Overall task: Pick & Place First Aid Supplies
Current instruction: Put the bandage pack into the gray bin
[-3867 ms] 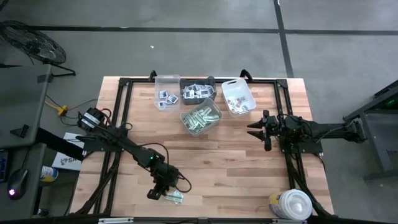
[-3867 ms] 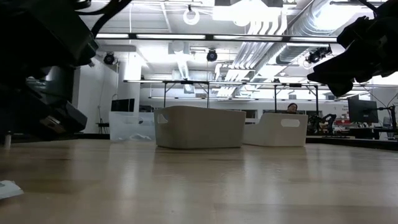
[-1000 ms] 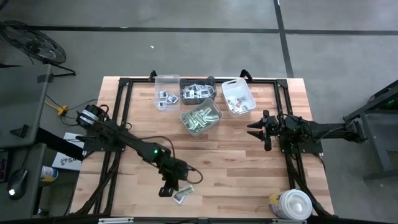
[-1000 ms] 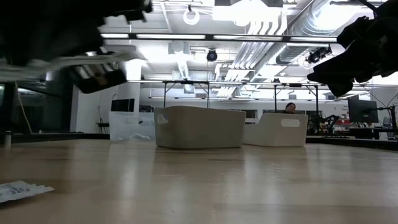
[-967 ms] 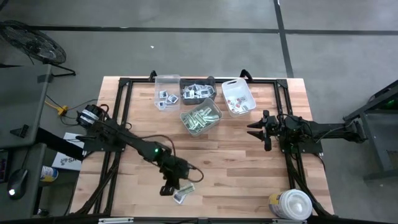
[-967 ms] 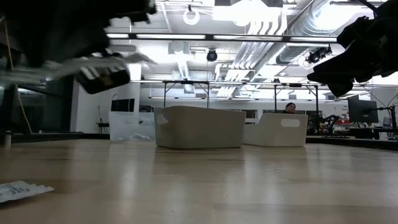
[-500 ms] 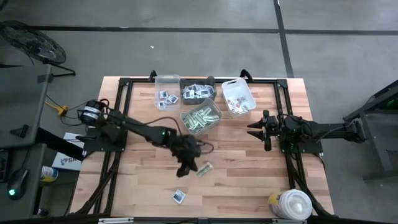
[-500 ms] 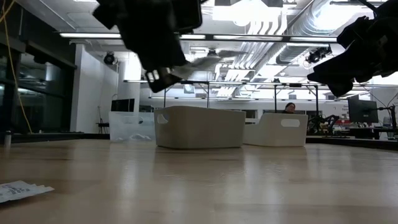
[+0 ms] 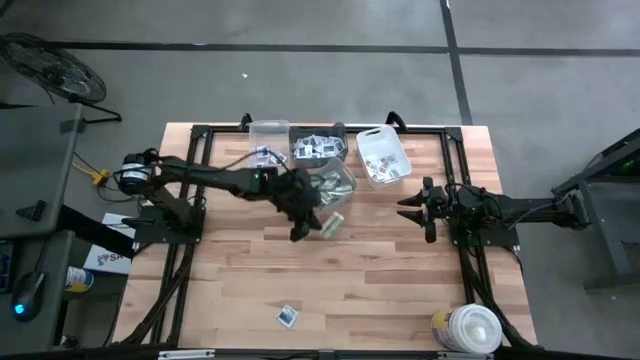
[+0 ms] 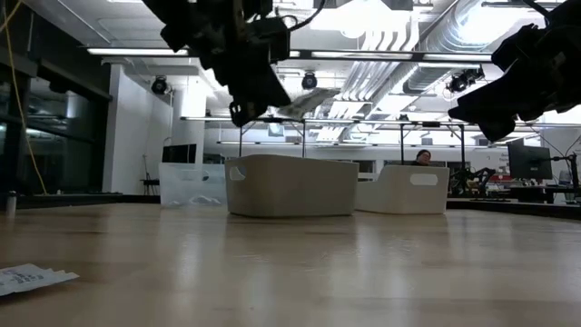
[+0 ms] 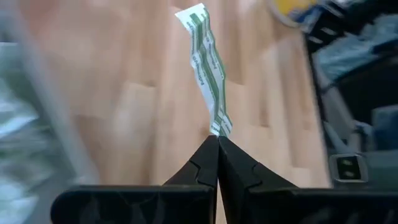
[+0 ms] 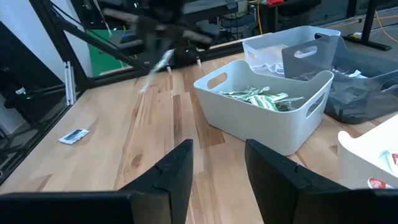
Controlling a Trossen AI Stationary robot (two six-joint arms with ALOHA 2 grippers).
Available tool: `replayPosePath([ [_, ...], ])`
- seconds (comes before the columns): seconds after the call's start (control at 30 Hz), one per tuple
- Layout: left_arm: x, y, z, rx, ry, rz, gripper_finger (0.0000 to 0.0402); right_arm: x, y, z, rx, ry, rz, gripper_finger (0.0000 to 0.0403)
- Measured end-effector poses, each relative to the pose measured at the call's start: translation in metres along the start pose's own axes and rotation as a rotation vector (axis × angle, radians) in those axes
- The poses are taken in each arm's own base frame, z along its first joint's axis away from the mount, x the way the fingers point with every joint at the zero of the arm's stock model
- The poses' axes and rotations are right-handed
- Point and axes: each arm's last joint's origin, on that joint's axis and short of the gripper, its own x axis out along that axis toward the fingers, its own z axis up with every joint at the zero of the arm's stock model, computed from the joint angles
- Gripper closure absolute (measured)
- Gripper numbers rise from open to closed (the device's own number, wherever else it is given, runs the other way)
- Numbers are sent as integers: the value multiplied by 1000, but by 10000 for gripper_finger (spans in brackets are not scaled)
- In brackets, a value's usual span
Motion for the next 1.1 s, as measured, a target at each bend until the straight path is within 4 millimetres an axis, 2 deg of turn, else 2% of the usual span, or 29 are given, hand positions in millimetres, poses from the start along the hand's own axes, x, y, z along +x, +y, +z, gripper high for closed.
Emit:
replayPosePath([
  [0.27,-28,41,1,-86,21,199,401,0,0,0,0,-2,1,263],
  [0.47,-40,61,4,-131,-7,322,401,0,0,0,0,-2,1,263],
  [0.83,-51,79,2,-143,10,395,401,0,0,0,0,-2,1,263],
  [1.1,-52,81,-1,-122,49,404,388,0,0,0,0,-2,1,263],
])
